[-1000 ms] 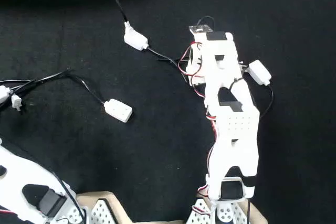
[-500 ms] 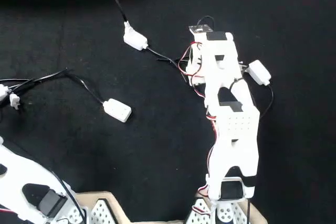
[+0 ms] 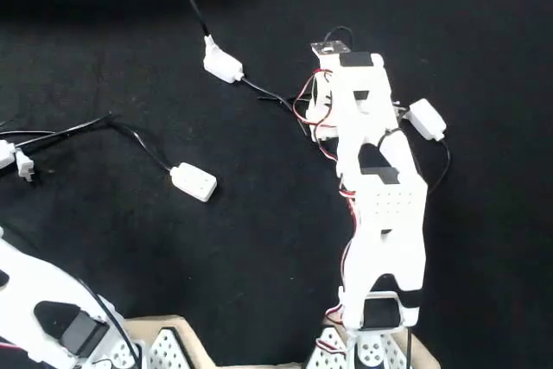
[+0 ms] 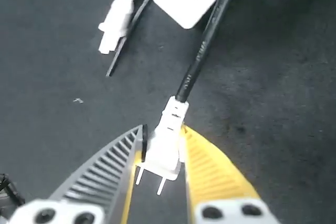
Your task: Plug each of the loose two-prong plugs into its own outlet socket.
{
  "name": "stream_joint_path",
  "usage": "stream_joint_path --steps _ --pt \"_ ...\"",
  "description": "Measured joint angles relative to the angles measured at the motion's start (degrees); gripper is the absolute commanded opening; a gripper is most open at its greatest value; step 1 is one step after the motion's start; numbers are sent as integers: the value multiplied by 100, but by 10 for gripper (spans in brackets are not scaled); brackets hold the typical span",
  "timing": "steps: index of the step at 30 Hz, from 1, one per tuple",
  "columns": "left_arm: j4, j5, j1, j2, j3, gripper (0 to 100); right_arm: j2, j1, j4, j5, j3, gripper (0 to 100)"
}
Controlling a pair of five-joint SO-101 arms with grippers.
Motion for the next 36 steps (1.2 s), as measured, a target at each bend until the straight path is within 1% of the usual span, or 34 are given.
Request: stream_joint_path --steps 4,6,14,17,20,23,25,29,36 --pt "53 316 18 9 -299 28 0 0 -9 0 0 250" --pt "53 677 105 9 -396 28 0 0 -9 0 0 250" --pt "70 2901 1081 9 -1029 28 0 -26 -9 0 26 243" --pt "88 3464 1336 9 -1389 28 0 -35 -9 0 26 154" --pt "105 3640 1407 9 -1574 28 -18 -26 -18 0 26 27" --pt "105 3877 1407 0 -1582 28 -26 9 -35 0 -35 18" --pt "105 4105 1424 -167 -1415 28 -18 18 -79 0 -44 15" --pt "105 4554 1591 -844 -703 28 -18 18 -97 0 -18 14" --pt "105 5354 2057 -2576 1187 29 -9 18 -97 18 -18 12"
